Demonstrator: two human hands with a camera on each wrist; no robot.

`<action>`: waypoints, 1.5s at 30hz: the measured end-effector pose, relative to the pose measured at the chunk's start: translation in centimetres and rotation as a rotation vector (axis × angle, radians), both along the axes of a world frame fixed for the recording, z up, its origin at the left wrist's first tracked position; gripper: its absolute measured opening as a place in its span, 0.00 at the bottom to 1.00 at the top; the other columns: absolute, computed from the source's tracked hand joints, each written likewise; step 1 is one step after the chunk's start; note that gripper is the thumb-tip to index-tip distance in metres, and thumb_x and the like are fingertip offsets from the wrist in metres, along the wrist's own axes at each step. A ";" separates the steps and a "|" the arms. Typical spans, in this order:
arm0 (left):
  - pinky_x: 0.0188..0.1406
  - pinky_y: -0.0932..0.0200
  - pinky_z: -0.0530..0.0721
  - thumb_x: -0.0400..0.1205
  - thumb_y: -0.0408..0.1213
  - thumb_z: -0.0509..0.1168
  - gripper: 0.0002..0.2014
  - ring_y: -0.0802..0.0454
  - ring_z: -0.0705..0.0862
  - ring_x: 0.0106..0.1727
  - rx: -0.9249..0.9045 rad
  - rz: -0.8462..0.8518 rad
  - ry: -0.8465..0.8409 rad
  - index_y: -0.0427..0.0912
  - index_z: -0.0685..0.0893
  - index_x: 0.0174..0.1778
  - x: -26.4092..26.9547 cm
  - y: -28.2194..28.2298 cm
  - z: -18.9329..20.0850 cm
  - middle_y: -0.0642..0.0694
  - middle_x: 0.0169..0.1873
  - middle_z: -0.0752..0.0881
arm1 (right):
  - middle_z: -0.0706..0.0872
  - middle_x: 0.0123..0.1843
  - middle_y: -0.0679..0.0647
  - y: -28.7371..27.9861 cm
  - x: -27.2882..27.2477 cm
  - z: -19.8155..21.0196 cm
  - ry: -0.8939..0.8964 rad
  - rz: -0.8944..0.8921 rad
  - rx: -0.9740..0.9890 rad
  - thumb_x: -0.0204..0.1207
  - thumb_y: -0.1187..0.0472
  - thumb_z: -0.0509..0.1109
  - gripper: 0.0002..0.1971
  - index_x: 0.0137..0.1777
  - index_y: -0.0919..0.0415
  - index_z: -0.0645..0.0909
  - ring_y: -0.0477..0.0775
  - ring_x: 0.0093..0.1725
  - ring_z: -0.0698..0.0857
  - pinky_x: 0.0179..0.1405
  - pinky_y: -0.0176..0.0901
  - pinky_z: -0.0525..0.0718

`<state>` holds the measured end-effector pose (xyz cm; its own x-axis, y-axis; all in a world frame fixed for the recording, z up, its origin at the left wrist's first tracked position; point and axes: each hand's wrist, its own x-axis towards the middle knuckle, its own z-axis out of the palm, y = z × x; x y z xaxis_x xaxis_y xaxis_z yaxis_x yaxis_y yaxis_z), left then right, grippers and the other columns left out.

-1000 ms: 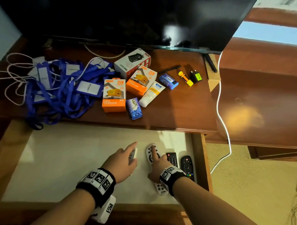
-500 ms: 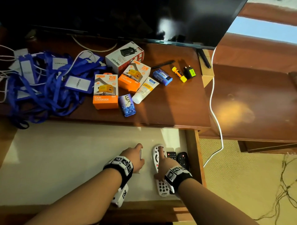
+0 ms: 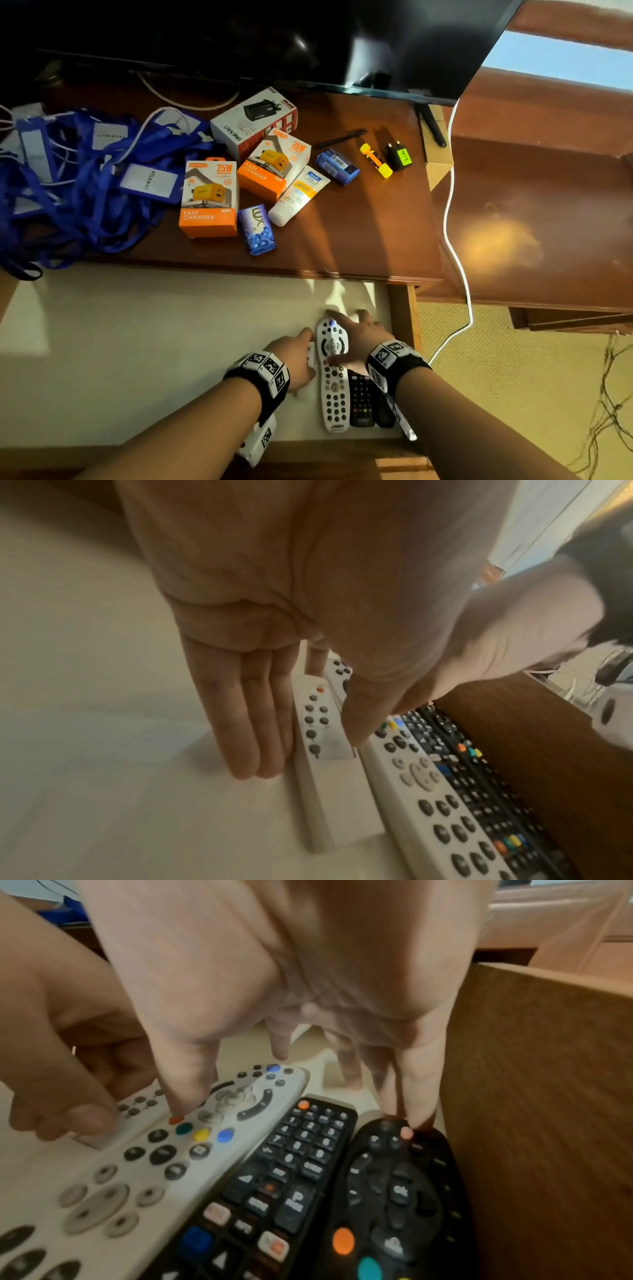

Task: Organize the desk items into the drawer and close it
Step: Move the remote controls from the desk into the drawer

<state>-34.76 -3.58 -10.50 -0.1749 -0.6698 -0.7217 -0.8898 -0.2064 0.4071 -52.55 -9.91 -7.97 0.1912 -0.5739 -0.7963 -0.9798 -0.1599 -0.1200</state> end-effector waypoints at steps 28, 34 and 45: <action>0.55 0.57 0.84 0.86 0.55 0.66 0.10 0.57 0.86 0.48 -0.209 0.233 0.150 0.56 0.82 0.58 3.4 -2.9 9.7 0.56 0.44 0.88 | 0.86 0.40 0.50 -18.7 1.4 18.1 -0.550 -0.356 -0.641 0.80 0.55 0.73 0.02 0.50 0.50 0.84 0.50 0.34 0.85 0.36 0.40 0.80; 0.50 0.58 0.87 0.84 0.50 0.71 0.05 0.62 0.87 0.44 -0.441 0.386 0.235 0.55 0.86 0.51 4.9 -6.2 15.7 0.58 0.41 0.89 | 0.62 0.86 0.62 -26.8 1.5 14.0 -0.105 -0.282 -0.538 0.74 0.38 0.77 0.41 0.82 0.25 0.56 0.73 0.76 0.75 0.71 0.70 0.81; 0.45 0.54 0.88 0.86 0.52 0.68 0.07 0.58 0.87 0.45 -0.595 0.359 0.135 0.58 0.81 0.57 4.3 -17.0 20.6 0.58 0.44 0.88 | 0.71 0.71 0.60 -22.6 0.7 10.6 -0.115 -0.280 -0.591 0.82 0.45 0.71 0.21 0.73 0.44 0.76 0.66 0.72 0.73 0.66 0.64 0.84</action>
